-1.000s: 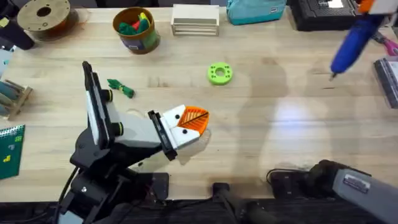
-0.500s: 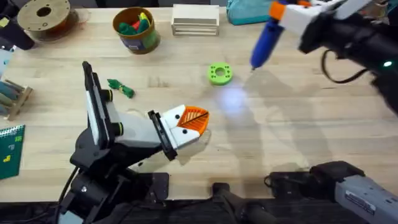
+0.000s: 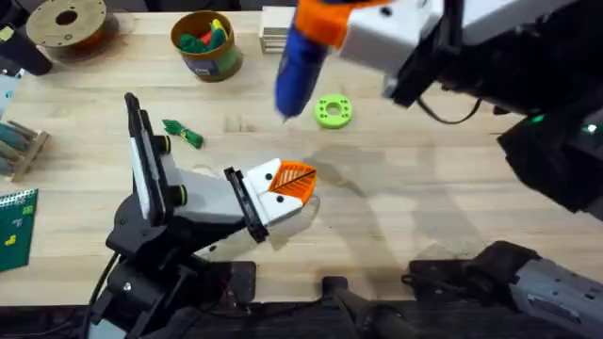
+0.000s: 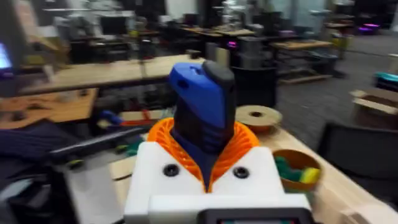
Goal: Pick up the gripper from the table and insert it into the empty holder that is missing its gripper. Then pick up a screw, insert it into the mounting hole, and use the screwdriver to tighten it. Finally, clean up the table by picking up the vegetable and placing it into the bucket.
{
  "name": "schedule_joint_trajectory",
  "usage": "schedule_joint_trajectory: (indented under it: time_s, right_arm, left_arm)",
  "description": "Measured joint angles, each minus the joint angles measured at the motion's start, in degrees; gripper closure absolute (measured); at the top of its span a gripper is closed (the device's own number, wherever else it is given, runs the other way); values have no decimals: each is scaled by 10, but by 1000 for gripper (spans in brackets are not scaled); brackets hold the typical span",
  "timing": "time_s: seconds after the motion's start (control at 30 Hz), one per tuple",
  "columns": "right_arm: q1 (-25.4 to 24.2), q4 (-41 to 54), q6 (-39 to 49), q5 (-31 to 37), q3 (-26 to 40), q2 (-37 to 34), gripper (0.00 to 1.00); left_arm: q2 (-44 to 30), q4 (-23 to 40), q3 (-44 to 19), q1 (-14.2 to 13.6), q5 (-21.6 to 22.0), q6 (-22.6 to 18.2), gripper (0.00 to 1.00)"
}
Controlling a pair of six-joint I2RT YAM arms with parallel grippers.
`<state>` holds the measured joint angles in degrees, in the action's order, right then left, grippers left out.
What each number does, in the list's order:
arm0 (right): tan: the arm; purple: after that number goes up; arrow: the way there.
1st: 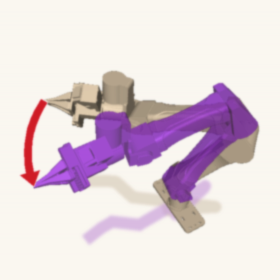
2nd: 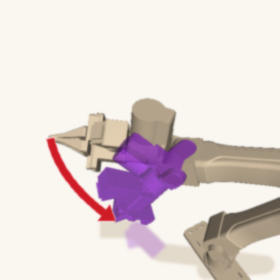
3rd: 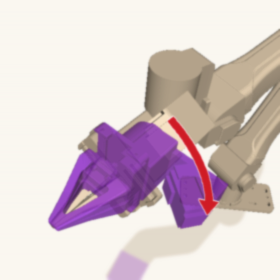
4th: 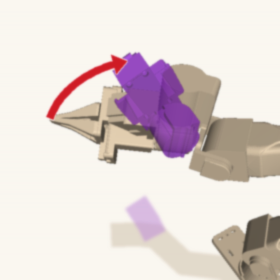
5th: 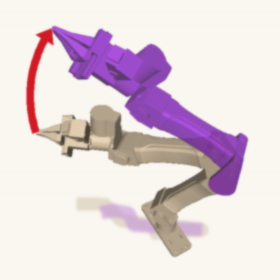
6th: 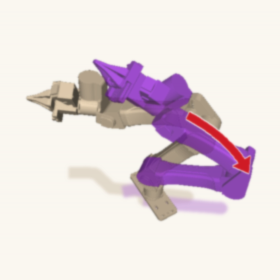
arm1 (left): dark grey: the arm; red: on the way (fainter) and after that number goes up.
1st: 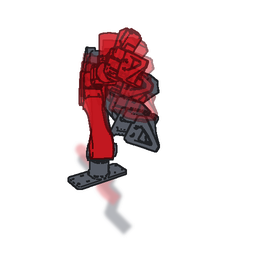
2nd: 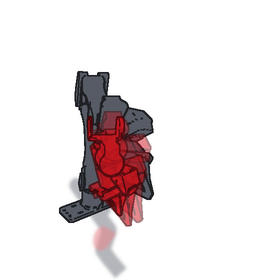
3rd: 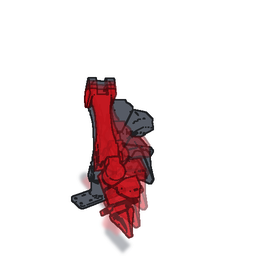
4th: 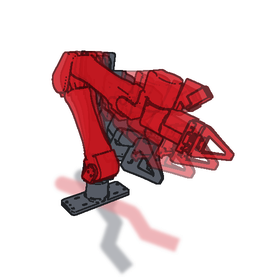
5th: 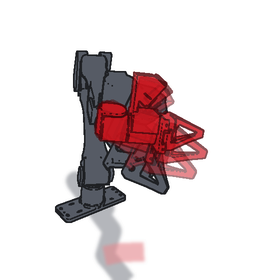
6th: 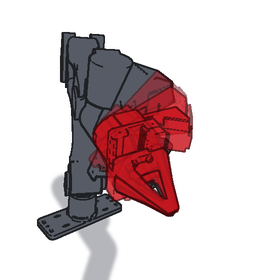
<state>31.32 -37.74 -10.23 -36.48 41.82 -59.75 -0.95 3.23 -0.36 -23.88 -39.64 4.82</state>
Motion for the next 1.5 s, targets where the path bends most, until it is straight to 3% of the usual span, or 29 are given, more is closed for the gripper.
schedule_joint_trajectory:
  time_s: [0.1,0.27,1.5]
  right_arm:
    - [56,0,-3,-8,0,0,970]
    - [90,12,0,-11,0,0,970]
    - [103,38,30,-11,0,-21,970]
  left_arm:
    - [0,0,0,0,0,0,995]
    - [0,0,0,0,0,0,995]
    - [0,0,0,0,0,0,995]
